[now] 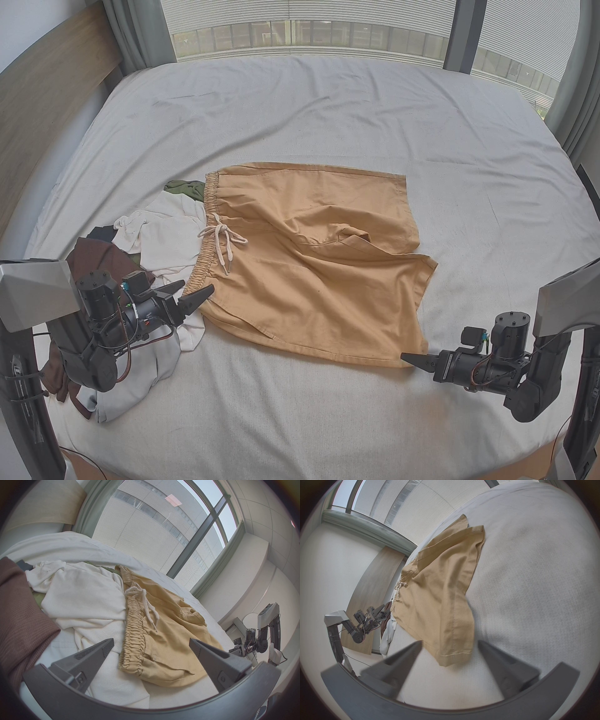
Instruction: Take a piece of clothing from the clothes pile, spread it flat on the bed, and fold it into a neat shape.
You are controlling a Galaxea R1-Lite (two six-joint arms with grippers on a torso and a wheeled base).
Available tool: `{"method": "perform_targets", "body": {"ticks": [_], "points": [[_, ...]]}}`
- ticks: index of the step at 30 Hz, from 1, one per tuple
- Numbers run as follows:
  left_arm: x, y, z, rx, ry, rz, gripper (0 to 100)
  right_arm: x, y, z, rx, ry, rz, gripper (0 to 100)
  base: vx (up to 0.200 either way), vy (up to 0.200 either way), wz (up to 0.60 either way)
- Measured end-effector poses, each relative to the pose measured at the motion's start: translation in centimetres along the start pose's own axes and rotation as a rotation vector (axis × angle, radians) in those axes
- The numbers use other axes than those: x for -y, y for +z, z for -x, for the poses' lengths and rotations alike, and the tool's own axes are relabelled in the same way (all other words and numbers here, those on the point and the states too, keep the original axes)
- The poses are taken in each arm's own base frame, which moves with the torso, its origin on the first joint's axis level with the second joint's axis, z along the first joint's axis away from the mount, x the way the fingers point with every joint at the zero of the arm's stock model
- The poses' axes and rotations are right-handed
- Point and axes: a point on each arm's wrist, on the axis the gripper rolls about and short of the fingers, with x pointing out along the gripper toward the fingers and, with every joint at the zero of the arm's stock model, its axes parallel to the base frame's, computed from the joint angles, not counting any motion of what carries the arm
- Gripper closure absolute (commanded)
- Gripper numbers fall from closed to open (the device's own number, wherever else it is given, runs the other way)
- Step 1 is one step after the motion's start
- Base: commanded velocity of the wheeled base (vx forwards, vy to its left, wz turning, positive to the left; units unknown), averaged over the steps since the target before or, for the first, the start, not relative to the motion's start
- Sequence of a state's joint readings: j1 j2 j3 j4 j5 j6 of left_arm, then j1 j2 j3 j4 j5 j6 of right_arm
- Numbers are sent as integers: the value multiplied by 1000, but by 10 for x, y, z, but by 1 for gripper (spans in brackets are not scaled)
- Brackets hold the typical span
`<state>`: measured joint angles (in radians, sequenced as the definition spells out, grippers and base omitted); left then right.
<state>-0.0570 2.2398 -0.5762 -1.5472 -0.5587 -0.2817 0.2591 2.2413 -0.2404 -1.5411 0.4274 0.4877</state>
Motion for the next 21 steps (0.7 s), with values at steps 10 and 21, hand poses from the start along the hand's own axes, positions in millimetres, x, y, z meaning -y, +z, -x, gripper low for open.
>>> {"method": "perform_targets", "body": {"ticks": [10,21], "points": [[-9,-5,5,-10,26,47,0,6,22,12,123,-63,5,0,0,0,0],[4,-1,5,-14,1,236,0,-1,46,-4,213,-8,56,0,0,0,0]]}}
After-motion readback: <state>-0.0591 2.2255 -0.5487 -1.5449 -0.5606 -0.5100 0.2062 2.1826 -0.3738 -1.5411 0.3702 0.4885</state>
